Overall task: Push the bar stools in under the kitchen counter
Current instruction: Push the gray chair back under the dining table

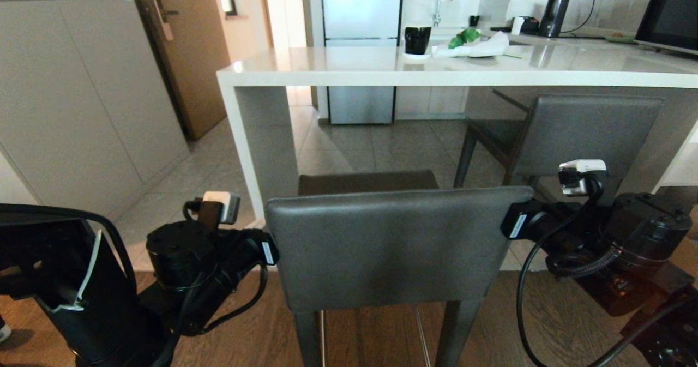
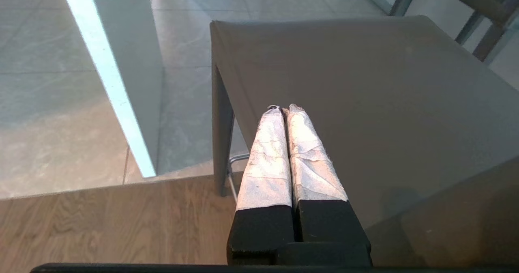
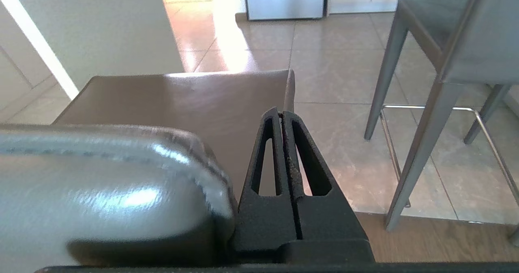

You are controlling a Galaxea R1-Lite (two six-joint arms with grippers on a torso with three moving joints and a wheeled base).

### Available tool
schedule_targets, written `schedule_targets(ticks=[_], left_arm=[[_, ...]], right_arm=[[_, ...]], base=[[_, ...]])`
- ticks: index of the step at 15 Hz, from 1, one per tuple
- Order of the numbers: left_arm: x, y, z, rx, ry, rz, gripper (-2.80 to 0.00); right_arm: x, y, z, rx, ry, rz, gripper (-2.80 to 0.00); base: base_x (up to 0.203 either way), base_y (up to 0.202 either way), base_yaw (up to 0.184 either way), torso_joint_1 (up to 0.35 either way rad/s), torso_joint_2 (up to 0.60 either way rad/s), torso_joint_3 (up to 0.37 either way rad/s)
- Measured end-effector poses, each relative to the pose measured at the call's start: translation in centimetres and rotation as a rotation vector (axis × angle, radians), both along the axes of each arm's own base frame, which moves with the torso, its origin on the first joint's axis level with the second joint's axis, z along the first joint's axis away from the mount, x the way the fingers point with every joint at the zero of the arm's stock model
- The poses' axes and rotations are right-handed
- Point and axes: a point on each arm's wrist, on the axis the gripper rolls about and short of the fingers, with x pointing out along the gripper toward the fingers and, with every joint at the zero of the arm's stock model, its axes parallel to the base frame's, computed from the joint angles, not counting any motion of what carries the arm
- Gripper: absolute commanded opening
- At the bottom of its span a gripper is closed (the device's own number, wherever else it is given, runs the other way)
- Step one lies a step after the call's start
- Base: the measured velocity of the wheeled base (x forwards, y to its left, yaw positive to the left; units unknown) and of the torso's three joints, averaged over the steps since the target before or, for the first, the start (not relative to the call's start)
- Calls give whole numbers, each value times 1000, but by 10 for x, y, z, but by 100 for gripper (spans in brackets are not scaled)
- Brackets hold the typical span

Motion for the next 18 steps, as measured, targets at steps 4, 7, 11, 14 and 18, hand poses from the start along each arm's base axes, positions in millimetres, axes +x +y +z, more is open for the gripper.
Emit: schedule_targets(ticks=[4,7,11,14,18], left_arm=[[28,7,-9,2,-12,68,-280],[41,5,-14,0,-21,87,-280],[38,4,-16,19,-6,74,-280],[35,10,-15,11,0,83,-280],[33,11,-17,10,9,85,-280]], right_arm=[[-6,6,-3,5,-11,15,-280],[-7,14,-8,2,1,28,-280],[0,25,-19,-6,10,53,-280],[11,37,-16,5,-21,74,-280],[28,46,-6,-2,-92,58,-280]], base=[[0,0,0,0,0,0],[0,0,0,0,0,0],[0,0,0,0,0,0],[0,0,0,0,0,0],[0,0,0,0,0,0]])
